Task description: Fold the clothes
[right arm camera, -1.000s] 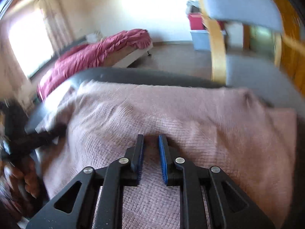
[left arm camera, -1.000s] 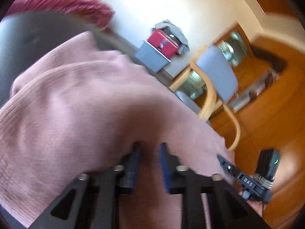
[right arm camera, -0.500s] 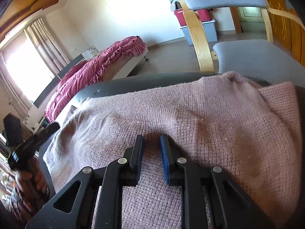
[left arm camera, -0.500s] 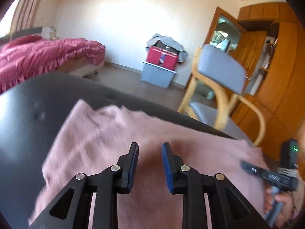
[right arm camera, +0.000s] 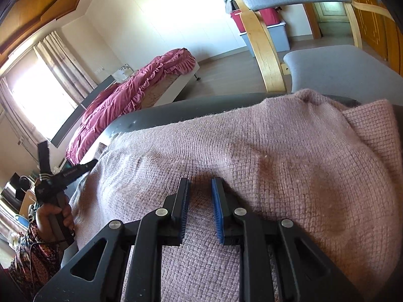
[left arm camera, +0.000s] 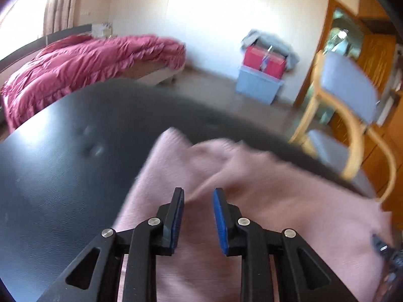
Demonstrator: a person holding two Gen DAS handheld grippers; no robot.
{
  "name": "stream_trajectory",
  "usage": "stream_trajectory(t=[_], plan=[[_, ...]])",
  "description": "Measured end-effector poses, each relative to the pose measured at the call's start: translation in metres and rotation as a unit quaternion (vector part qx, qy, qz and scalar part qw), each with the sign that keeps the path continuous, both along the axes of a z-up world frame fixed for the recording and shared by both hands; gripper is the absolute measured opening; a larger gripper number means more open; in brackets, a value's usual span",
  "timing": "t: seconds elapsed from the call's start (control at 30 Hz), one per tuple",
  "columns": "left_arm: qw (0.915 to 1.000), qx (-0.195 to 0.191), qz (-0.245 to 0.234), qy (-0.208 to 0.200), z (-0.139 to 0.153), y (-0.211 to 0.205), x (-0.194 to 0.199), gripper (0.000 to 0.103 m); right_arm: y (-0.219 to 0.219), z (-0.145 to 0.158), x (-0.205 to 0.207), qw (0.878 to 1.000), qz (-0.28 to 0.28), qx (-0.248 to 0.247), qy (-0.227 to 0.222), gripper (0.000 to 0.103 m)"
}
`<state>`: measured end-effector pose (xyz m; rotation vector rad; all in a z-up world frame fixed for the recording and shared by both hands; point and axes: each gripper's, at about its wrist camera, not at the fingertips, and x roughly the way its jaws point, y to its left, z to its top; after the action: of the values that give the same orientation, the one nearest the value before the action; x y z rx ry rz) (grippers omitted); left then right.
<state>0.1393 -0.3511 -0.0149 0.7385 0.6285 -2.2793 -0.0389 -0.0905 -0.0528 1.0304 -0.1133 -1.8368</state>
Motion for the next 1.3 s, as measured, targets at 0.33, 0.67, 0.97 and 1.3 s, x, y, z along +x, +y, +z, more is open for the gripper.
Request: stream_trajectory(t=[0.33,0.67,0.97,1.3], plan=[[0.9944,-0.017,-0.079,-0.068,-0.016,0.035,-0.074,0.025,-0.001,0.001,0.000,1.000,0.001,-0.002,-0.002,0.020],[0.9970,0.003,-0.065,-0.041,-0.029,0.031,-0.066,0.028,-0.012,0.013,0.020,0.995,-0.012,0.058,0.076,0.023],[0.9972,-0.001,-0.063,-0.040,-0.028,0.030,-0.064,0.028,-0.058,0.046,0.035,0.958,-0.030,0.159,0.235,0.032],[0.9974,0.009,-0.065,-0.031,-0.028,0.026,-0.060,0.028,-0.058,0.020,-0.015,0.962,-0.087,0.184,0.181,0.043]])
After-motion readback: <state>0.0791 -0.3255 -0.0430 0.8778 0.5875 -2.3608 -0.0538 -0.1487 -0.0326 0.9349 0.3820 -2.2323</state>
